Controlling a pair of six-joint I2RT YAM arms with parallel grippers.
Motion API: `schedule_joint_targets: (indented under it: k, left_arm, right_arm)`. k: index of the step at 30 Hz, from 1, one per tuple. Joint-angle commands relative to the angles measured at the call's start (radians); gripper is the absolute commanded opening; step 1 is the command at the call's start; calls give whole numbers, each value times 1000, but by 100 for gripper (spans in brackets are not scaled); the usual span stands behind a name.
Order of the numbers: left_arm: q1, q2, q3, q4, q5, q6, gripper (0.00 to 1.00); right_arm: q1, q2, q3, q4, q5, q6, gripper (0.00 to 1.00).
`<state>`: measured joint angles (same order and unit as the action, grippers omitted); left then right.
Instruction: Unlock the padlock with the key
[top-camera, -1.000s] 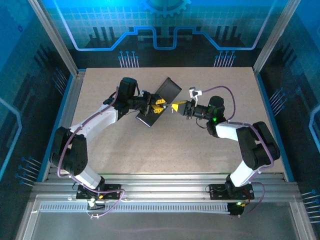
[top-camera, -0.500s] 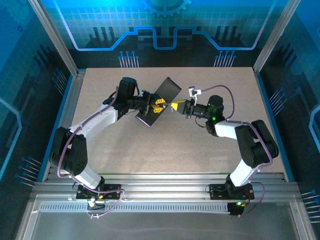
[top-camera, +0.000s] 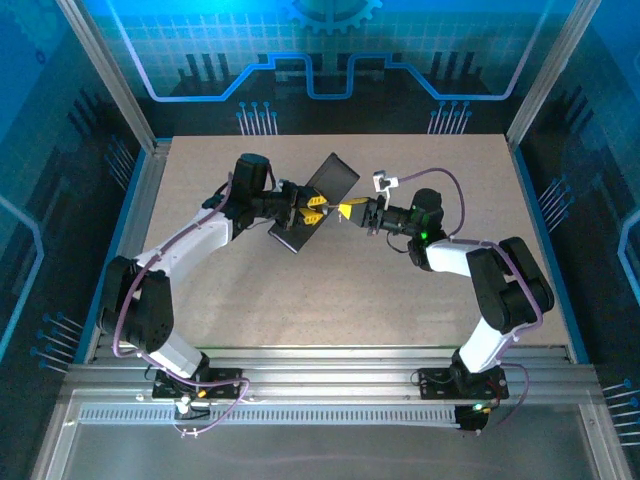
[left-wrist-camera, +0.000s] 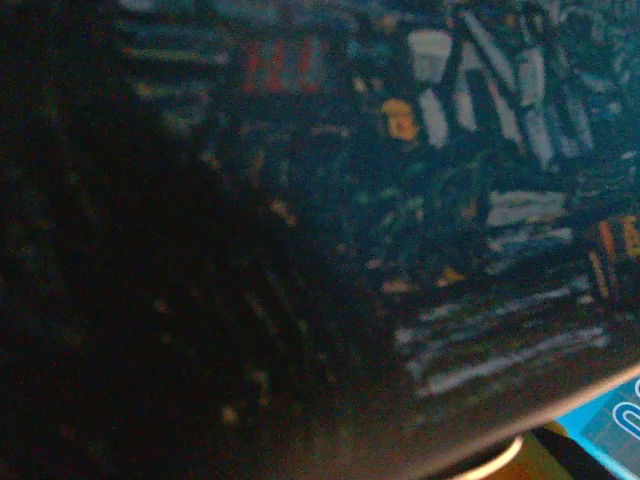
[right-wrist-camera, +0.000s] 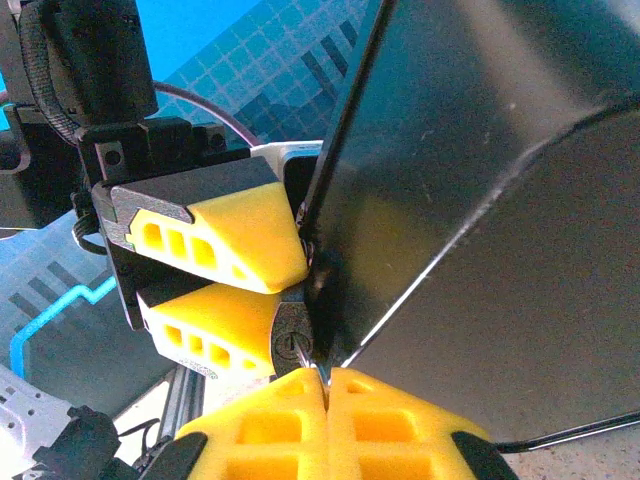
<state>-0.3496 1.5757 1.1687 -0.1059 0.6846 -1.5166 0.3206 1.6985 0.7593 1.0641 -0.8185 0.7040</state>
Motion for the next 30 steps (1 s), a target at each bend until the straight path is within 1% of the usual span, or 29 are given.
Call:
schedule_joint_targets:
  k: [1,15,19,26,30]
  left_arm:
    - [-11,-17,6,-20,15,24,0]
    - [-6,20,34,-81,30,77,0]
    - [-6,24,31,-54,29,63,0]
    - [-5,32,27,-39,28,55,0]
    - [-6,38,23,-15,34,45,0]
  right_arm:
    - [49,11,34,71,-31,-3,0]
    - [96,-34,21,59,-83,-26,0]
    - [118,-37,21,40,-96,-36,0]
    - [138,-41,15,70,-84,-4,0]
    - [178,-38,50,17,-82,-20,0]
